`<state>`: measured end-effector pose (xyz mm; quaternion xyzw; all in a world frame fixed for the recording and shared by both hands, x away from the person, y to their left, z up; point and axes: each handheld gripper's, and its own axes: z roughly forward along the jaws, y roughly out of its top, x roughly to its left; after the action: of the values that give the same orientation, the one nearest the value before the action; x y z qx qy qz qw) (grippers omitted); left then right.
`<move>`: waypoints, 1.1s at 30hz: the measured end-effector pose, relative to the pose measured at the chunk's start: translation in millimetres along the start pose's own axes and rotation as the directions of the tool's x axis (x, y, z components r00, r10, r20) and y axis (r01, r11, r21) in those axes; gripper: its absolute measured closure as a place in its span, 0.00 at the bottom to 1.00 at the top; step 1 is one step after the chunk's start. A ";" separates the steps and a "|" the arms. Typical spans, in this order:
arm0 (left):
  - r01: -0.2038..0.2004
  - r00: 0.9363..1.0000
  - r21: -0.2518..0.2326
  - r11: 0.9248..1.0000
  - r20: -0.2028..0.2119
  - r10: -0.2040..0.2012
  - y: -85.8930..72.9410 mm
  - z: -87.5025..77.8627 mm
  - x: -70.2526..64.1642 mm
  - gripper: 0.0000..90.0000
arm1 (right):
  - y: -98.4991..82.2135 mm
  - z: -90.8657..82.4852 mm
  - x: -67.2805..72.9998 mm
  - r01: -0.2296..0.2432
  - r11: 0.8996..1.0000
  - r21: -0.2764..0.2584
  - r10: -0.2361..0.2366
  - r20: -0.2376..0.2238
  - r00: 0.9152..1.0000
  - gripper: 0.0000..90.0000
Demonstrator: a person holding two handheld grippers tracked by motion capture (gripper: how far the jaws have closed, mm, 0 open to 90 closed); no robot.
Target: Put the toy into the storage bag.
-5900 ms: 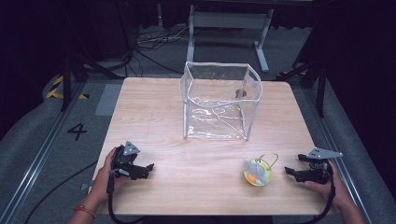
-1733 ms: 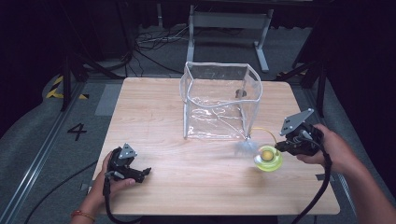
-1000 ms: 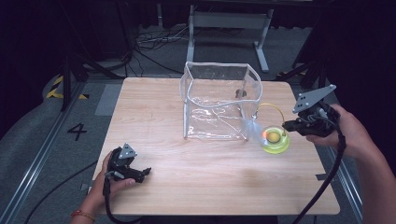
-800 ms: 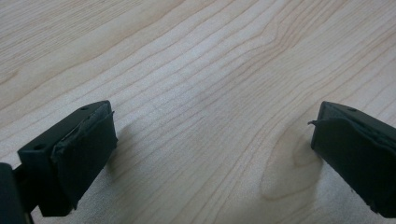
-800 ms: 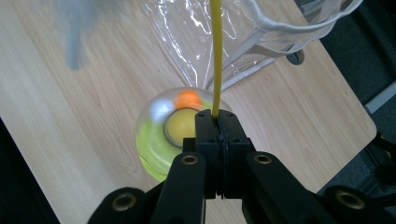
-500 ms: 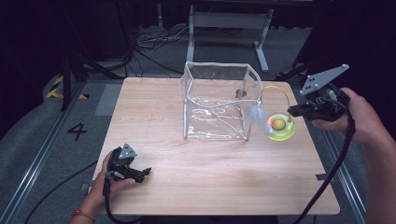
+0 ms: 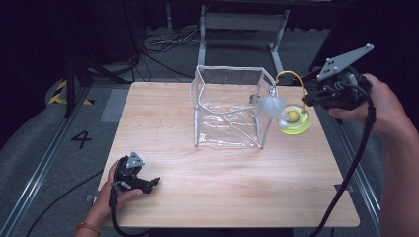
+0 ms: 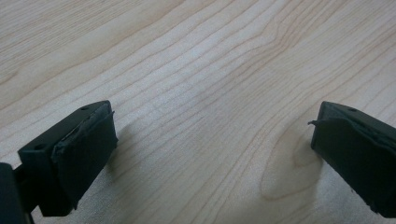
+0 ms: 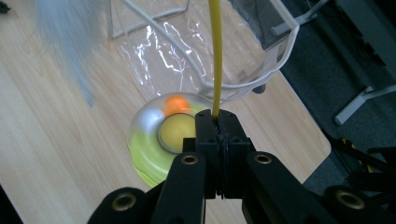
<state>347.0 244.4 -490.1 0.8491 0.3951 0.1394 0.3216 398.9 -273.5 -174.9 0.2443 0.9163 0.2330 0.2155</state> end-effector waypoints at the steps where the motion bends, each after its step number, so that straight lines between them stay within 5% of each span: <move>1: 0.002 1.000 0.001 1.000 0.002 -0.002 0.0 0.0 -0.2 0.01 | 3.5 -2.1 -1.7 -0.005 1.000 -0.006 0.005 0.005 1.000 0.99; 12: -0.010 1.000 0.002 1.000 0.000 0.010 -0.2 -0.5 0.6 0.01 | 39.1 -10.4 -12.2 -0.004 0.999 -0.038 0.005 0.035 0.999 0.99; 33: -0.007 1.000 0.001 1.000 0.002 0.007 -0.2 -0.4 0.5 0.00 | 99.7 52.2 -22.2 -0.001 0.999 -0.044 0.002 0.006 1.000 0.99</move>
<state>346.9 245.1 -489.9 0.8508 0.3919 0.1394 0.3210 477.5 -191.9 -157.3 0.2410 0.9101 0.2525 0.2233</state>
